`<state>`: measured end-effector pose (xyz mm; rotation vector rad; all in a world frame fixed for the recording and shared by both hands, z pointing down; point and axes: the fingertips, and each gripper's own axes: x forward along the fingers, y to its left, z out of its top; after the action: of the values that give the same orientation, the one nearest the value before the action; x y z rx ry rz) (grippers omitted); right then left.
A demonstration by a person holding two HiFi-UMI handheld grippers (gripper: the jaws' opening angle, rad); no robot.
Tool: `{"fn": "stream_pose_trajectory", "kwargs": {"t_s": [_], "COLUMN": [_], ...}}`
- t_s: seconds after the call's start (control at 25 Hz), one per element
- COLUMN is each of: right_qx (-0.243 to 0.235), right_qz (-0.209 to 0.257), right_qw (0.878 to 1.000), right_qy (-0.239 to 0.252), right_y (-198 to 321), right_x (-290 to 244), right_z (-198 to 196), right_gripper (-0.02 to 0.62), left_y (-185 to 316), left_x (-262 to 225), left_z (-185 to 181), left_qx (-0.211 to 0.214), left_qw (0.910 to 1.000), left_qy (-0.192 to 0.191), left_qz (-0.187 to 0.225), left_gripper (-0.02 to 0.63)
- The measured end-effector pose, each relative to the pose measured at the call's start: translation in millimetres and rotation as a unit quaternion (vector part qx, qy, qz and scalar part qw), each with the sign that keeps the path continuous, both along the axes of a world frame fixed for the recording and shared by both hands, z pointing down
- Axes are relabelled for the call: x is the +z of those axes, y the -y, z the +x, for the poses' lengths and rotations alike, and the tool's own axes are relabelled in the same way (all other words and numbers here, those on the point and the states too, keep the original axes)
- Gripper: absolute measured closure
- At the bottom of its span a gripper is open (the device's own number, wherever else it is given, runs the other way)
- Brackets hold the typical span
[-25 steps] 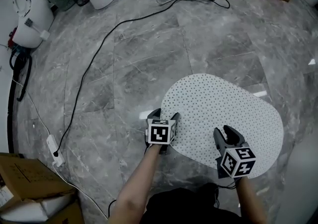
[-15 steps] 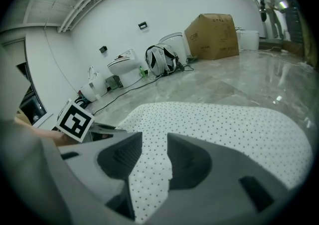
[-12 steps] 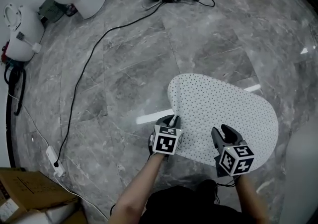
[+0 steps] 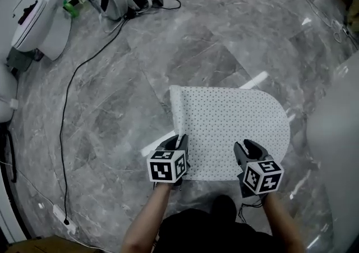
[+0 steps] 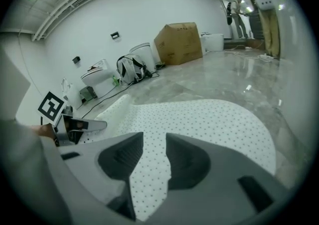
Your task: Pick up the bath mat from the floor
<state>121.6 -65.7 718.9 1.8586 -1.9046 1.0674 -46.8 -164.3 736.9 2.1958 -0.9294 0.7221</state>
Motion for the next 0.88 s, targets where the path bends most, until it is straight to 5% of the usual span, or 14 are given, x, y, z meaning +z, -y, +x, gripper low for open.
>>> {"fn": "stream_pose_trajectory", "kwargs": {"t_s": [0.2,0.6,0.88], "right_qx": [0.07,0.201,0.218], "right_qz": [-0.006,-0.02,-0.083], "right_qw": [0.997,0.979,0.971], "right_qy": [-0.013,-0.035,-0.048], "right_y": [-39.3,-128.8,-154.1], "right_x": [-0.9,-1.6,35.4], "right_z": [51.6,162.0,209.5], "right_gripper": [0.454,0.457,0.455], "left_y": [-17.5,-54.4,-69.5], "left_x": [-3.0,0.2,2.5], "left_z": [55.7,145.1,180.8], "left_qx": [0.057,0.106,0.135], "left_qw": [0.9982,0.9938,0.9898], "left_qy": [-0.011,-0.025,-0.03], "left_qz": [-0.015,-0.026,-0.033], "left_gripper": [0.583,0.583,0.583]}}
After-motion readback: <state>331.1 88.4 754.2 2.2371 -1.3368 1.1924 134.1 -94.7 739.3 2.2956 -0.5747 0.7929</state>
